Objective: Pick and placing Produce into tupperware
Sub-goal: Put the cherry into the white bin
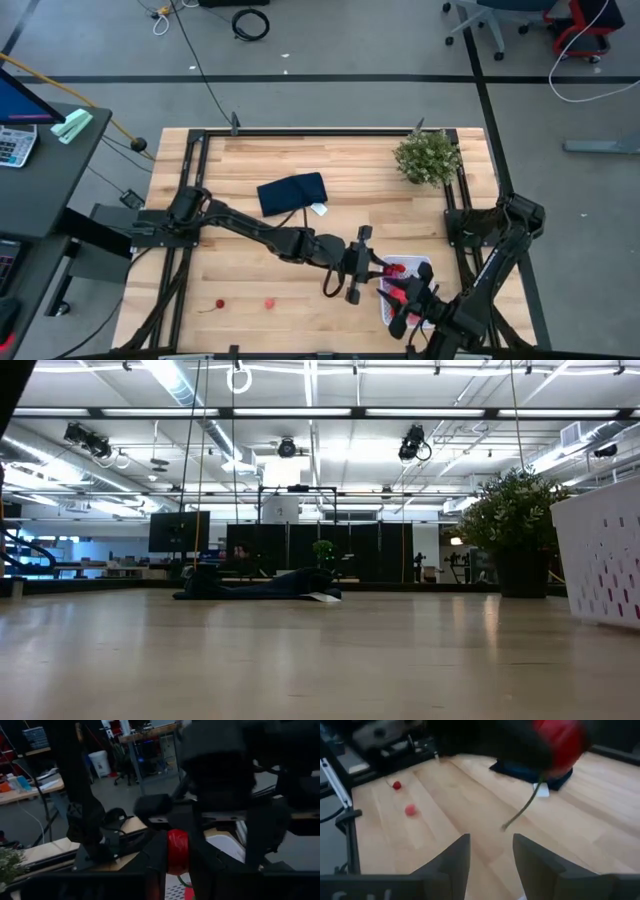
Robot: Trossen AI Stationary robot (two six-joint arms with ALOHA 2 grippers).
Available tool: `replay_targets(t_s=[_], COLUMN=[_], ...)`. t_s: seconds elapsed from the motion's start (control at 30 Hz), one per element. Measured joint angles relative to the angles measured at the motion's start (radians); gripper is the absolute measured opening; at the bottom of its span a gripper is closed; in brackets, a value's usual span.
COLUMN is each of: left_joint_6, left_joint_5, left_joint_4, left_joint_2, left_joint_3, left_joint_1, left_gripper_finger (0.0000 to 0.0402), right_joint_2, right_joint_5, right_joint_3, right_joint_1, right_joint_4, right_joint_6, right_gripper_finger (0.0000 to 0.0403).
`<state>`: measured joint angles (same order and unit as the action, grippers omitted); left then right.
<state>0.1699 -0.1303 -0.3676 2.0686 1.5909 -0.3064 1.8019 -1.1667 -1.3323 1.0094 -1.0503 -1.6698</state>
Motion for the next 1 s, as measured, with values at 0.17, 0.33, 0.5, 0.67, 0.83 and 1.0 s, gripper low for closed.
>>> replay_targets(t_s=[0.17, 0.33, 0.5, 0.67, 0.83, 1.0], left_joint_6=[0.0, 0.008, 0.01, 0.01, 0.009, 0.007], left_joint_5=[0.001, 0.0, 0.0, 0.0, 0.0, 0.0], left_joint_4=[0.017, 0.021, 0.021, 0.021, 0.022, 0.022], left_joint_2=[0.0, 0.0, 0.0, 0.0, 0.0, 0.0], left_joint_3=[0.0, -0.001, -0.001, -0.001, -0.001, -0.001], left_joint_1=[-0.011, -0.018, -0.017, -0.018, -0.018, -0.018], left_gripper_finger=[0.0076, 0.0078, 0.0068, 0.0067, 0.0076, 0.0071], right_joint_2=[-0.019, -0.024, -0.024, -0.024, -0.024, -0.024], right_joint_5=[-0.077, -0.08, -0.08, -0.075, -0.042, -0.025], right_joint_3=[0.0, 0.0, 0.0, 0.0, 0.0, 0.0], right_joint_1=[0.001, 0.0, -0.009, -0.035, -0.054, -0.051], right_joint_4=[0.0, 0.0, 0.0, 0.0, 0.0, 0.0], right_joint_6=[0.022, 0.047, 0.056, 0.075, 0.075, 0.075], right_gripper_finger=[0.0155, 0.0146, 0.0131, 0.0103, 0.0045, 0.0012])
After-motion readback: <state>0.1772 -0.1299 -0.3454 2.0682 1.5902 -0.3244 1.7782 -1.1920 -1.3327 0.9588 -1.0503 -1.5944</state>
